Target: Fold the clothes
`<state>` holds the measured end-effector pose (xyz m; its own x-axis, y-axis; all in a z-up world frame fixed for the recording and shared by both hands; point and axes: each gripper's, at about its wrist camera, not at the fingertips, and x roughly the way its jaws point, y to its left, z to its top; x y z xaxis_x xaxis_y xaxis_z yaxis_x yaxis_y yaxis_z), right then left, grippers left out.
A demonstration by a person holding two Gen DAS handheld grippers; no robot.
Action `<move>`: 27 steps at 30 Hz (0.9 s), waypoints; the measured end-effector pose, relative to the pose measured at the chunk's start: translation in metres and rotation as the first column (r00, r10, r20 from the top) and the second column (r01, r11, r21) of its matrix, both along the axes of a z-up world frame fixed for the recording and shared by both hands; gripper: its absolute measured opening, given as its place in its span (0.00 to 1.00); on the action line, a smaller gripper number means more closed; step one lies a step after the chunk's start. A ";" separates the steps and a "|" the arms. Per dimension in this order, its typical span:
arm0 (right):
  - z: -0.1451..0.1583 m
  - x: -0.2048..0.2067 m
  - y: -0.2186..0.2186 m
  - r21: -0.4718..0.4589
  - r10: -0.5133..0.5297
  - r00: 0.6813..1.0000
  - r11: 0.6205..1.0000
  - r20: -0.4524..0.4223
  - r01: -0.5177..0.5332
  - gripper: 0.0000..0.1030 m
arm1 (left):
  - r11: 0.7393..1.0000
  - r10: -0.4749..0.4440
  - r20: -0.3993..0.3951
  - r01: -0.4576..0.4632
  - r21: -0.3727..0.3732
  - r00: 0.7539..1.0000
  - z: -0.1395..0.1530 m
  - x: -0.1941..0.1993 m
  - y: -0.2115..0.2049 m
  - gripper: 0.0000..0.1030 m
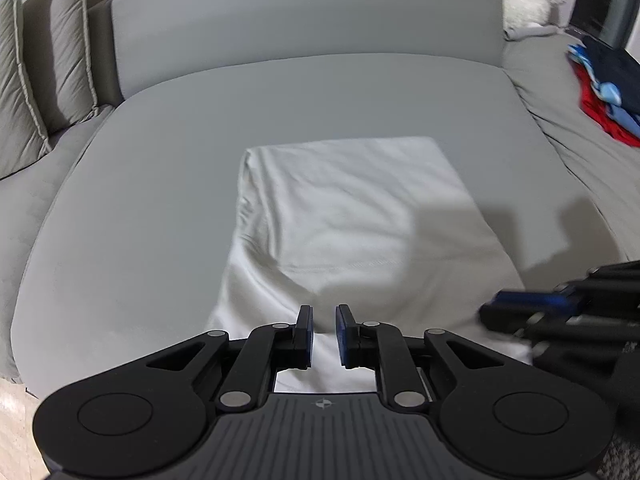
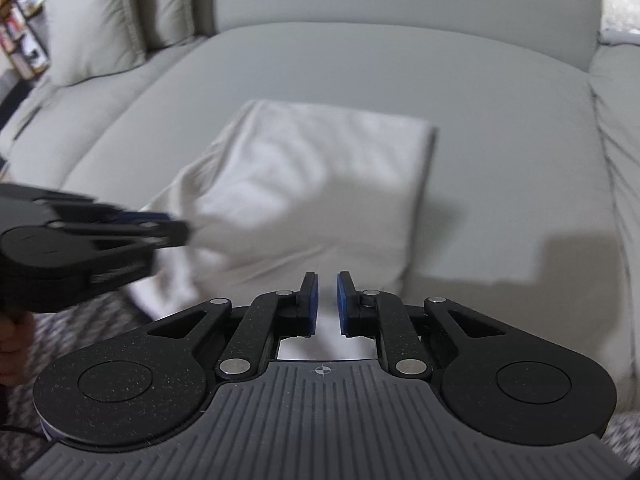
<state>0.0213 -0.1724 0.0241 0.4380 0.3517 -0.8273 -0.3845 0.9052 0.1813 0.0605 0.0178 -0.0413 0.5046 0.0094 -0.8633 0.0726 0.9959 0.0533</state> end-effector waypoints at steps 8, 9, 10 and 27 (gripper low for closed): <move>-0.017 -0.025 0.001 -0.076 0.057 0.998 0.996 0.004 -0.056 0.09 | 0.999 0.029 -0.064 -0.030 -0.013 0.998 -0.021 -0.011 -0.003 0.17; -0.016 -0.027 -0.001 -0.087 0.061 0.998 0.994 0.004 -0.061 0.08 | 0.999 0.034 -0.072 -0.035 -0.014 0.997 -0.020 -0.012 -0.002 0.18; -0.014 -0.028 -0.005 -0.094 0.062 0.998 0.994 0.000 -0.061 0.06 | 0.999 0.036 -0.080 -0.037 -0.006 0.996 -0.019 -0.013 -0.001 0.18; 0.030 -0.034 -0.074 0.055 0.000 1.000 0.998 0.002 0.000 0.36 | 0.997 0.067 0.062 -0.065 -0.037 0.996 0.040 -0.058 0.032 0.76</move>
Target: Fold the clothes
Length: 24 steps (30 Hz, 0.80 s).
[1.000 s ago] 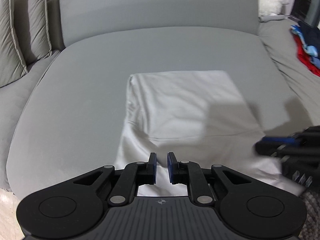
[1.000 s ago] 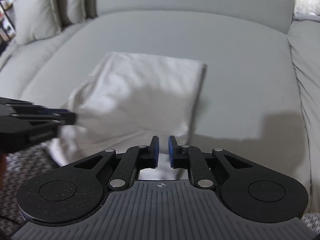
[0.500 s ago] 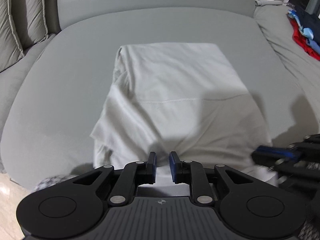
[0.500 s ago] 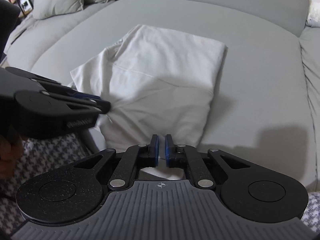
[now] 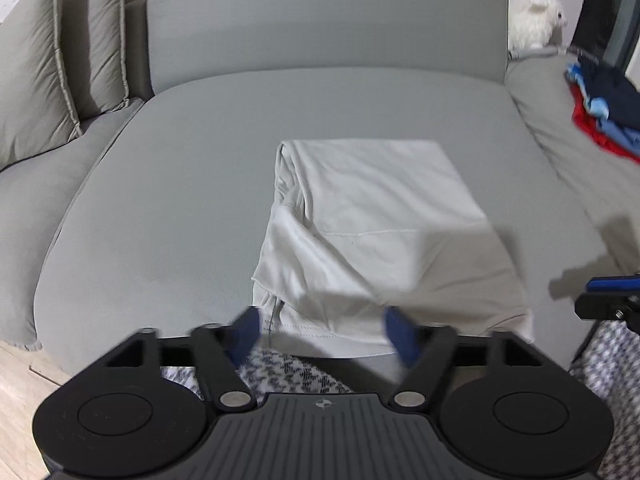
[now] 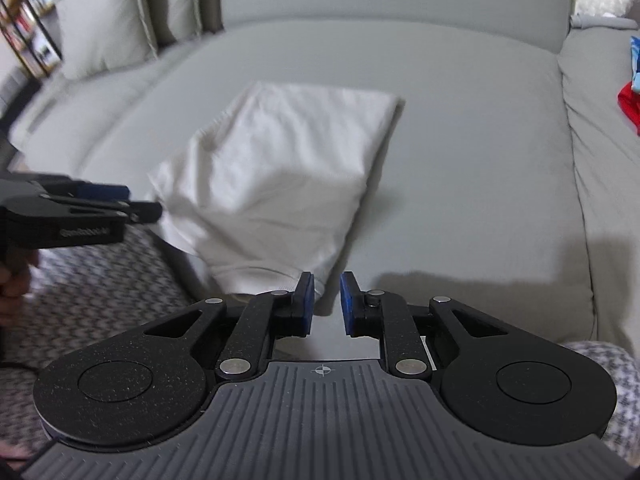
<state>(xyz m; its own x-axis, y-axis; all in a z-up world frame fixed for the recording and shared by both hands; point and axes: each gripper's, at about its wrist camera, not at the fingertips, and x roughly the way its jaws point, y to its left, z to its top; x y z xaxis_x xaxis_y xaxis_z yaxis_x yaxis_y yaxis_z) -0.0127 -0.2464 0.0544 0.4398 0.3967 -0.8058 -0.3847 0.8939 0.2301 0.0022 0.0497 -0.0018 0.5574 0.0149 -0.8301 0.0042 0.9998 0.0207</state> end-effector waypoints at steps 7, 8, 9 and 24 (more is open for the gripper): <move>0.000 -0.031 -0.026 0.004 0.045 0.998 0.999 0.039 -0.045 0.55 | 0.999 0.010 0.011 -0.011 0.043 1.000 -0.008 -0.018 -0.011 0.87; -0.006 -0.033 -0.028 -0.005 0.031 0.999 1.000 0.024 -0.031 0.55 | 0.999 0.014 0.012 -0.014 0.049 1.000 -0.008 -0.019 -0.012 0.88; -0.009 -0.032 -0.029 -0.012 0.005 1.000 1.000 0.009 -0.005 0.55 | 0.999 0.017 0.013 -0.017 0.048 1.000 -0.008 -0.019 -0.011 0.90; -0.019 -0.039 -0.006 -0.129 0.071 0.997 0.990 0.038 -0.066 0.55 | 0.999 0.030 0.017 -0.031 0.035 0.999 -0.011 -0.018 -0.009 0.99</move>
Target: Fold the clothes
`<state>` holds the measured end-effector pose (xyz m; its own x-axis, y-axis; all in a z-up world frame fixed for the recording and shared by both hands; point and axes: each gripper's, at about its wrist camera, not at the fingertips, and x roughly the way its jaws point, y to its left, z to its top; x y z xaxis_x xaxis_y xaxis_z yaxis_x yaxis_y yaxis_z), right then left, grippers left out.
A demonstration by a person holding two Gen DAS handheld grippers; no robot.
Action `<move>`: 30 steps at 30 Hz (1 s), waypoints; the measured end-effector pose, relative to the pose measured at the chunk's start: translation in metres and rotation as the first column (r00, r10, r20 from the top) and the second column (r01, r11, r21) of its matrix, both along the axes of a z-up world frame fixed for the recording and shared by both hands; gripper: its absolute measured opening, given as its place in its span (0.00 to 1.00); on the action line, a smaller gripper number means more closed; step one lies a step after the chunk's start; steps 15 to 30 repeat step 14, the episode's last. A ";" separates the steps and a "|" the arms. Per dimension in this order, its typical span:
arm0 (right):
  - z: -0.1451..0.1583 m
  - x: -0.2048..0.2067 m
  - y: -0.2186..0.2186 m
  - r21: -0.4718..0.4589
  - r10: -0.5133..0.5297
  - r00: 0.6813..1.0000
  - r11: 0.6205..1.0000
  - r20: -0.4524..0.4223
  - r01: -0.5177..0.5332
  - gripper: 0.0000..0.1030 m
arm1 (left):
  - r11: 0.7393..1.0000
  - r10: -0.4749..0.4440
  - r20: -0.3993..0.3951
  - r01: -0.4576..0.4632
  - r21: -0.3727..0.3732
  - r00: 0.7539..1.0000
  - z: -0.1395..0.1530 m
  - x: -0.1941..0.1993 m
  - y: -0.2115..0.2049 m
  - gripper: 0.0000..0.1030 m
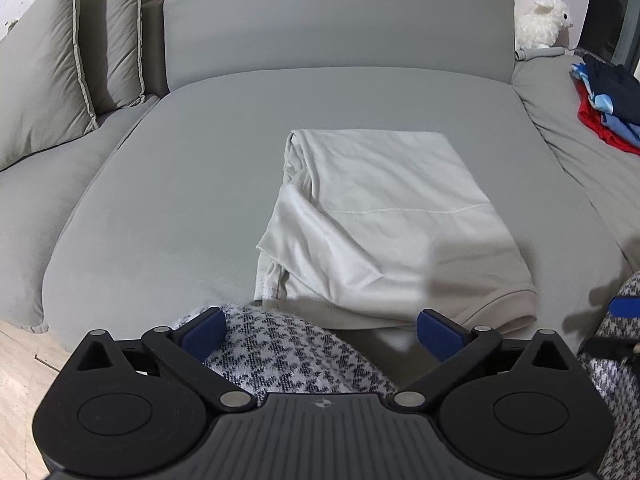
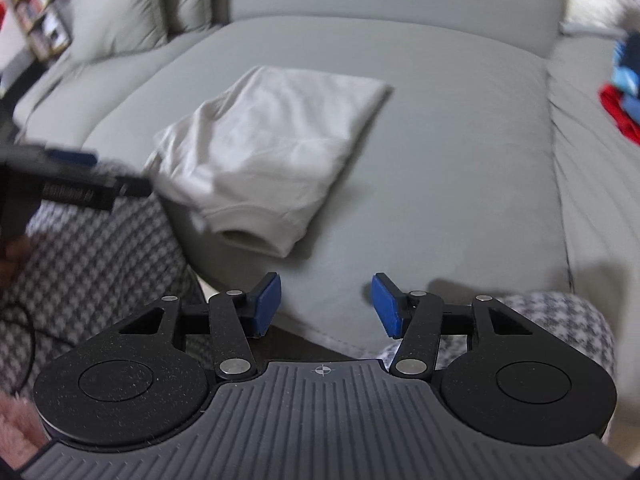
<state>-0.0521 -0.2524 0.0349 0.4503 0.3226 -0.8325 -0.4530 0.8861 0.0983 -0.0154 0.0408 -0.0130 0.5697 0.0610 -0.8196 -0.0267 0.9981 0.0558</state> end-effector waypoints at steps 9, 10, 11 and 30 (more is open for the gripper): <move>-0.002 -0.006 0.010 -0.037 0.046 0.999 0.998 0.008 -0.046 0.55 | 1.000 -0.001 0.002 0.001 -0.013 1.000 0.001 0.000 0.001 0.99; -0.002 -0.006 0.010 -0.035 0.045 0.999 0.998 0.008 -0.044 0.55 | 1.000 -0.001 0.002 0.001 -0.012 1.000 0.001 -0.001 0.000 0.99; -0.002 -0.006 0.008 -0.032 0.042 0.999 0.999 0.008 -0.042 0.55 | 1.000 0.000 0.001 0.000 -0.011 1.000 0.001 -0.001 0.000 0.99; -0.001 -0.006 0.006 -0.027 0.041 0.999 0.999 0.007 -0.041 0.55 | 1.000 -0.001 -0.002 0.001 -0.005 1.000 0.001 0.000 -0.002 0.99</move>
